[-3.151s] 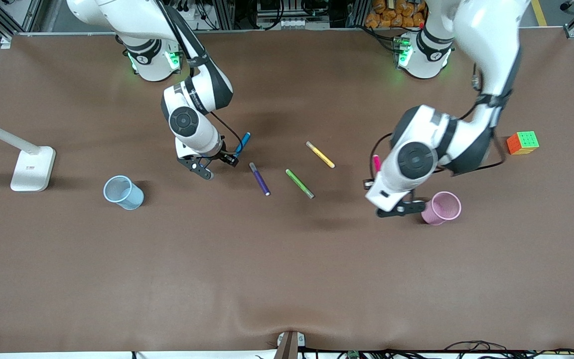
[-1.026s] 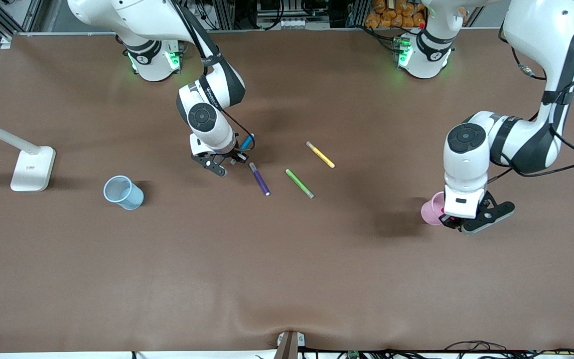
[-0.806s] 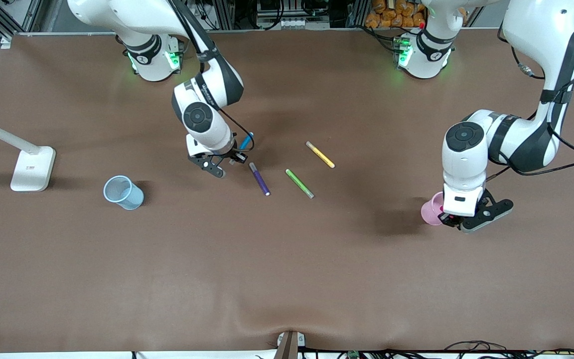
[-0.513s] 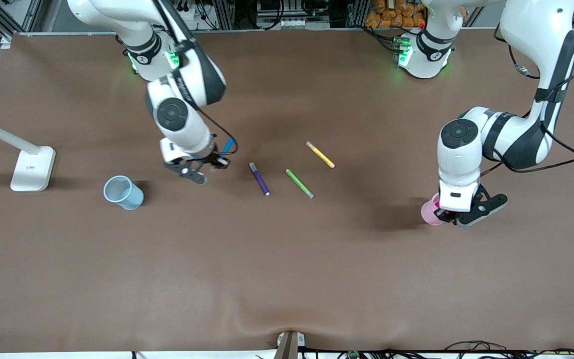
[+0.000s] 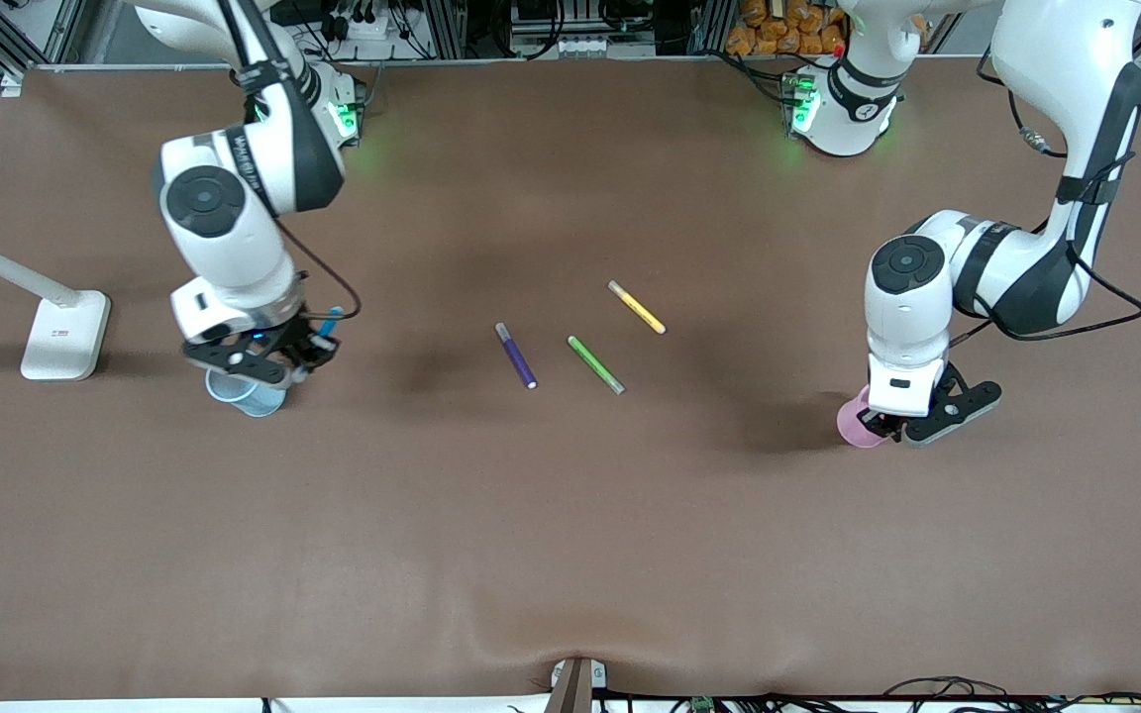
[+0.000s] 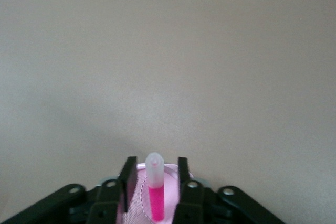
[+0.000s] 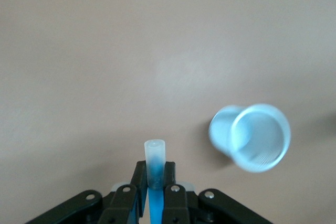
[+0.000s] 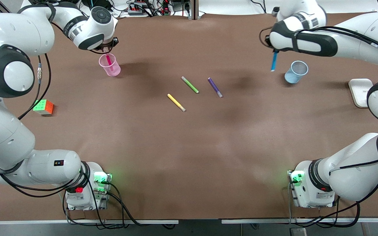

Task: Place pink and blue markers in matching cups
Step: 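Drop the pink marker into the pink cup while the right gripper carries blue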

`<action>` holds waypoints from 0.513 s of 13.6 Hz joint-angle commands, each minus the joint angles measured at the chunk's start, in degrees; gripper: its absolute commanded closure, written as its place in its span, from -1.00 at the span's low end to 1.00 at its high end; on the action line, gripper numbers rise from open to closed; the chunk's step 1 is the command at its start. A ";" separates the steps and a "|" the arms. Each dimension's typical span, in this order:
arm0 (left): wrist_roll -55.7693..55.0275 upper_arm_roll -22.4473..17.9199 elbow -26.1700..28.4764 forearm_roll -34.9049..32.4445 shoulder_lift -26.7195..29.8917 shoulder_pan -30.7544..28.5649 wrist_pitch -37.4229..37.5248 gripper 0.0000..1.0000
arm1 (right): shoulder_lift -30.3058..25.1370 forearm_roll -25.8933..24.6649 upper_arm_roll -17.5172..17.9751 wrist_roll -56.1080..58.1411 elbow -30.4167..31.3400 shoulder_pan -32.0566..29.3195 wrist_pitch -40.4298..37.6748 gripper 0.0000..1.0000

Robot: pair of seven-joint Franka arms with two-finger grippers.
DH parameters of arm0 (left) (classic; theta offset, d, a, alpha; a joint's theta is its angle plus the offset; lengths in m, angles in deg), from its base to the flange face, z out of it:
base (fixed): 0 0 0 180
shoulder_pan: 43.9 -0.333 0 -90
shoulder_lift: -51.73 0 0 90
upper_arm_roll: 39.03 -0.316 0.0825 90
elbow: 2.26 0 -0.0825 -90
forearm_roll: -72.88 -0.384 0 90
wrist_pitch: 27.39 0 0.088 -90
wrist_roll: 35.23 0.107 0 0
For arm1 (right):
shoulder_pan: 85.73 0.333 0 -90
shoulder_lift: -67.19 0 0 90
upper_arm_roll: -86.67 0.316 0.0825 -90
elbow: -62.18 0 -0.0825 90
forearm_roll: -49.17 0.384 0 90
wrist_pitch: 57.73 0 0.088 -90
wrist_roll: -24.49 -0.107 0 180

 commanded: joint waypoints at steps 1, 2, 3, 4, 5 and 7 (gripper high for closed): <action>-1.34 0.20 1.04 -1.47 2.14 -0.37 -0.35 -1.00 | -1.53 -3.51 -3.91 8.54 0.61 -0.10 3.90 1.00; -1.26 0.20 0.78 -1.47 2.23 -0.45 -0.35 -1.00 | -1.79 -3.51 -5.66 14.07 0.78 -0.88 6.70 1.00; -0.21 0.20 0.43 -1.21 2.41 -0.54 -0.35 -1.00 | -1.71 -3.51 -5.94 18.83 1.04 -2.11 9.42 1.00; 1.28 0.20 0.08 -0.68 2.58 -0.54 0.09 -1.00 | -1.62 -3.51 -5.94 22.62 1.57 -3.78 12.41 1.00; 2.60 0.20 -0.53 0.10 2.84 -0.63 1.57 -1.00 | -1.62 -3.51 -5.94 26.66 2.36 -4.57 15.57 1.00; 6.98 0.28 -2.29 4.66 3.20 -0.46 4.03 -1.00 | -1.70 -3.42 -5.94 30.73 6.73 -5.90 23.64 1.00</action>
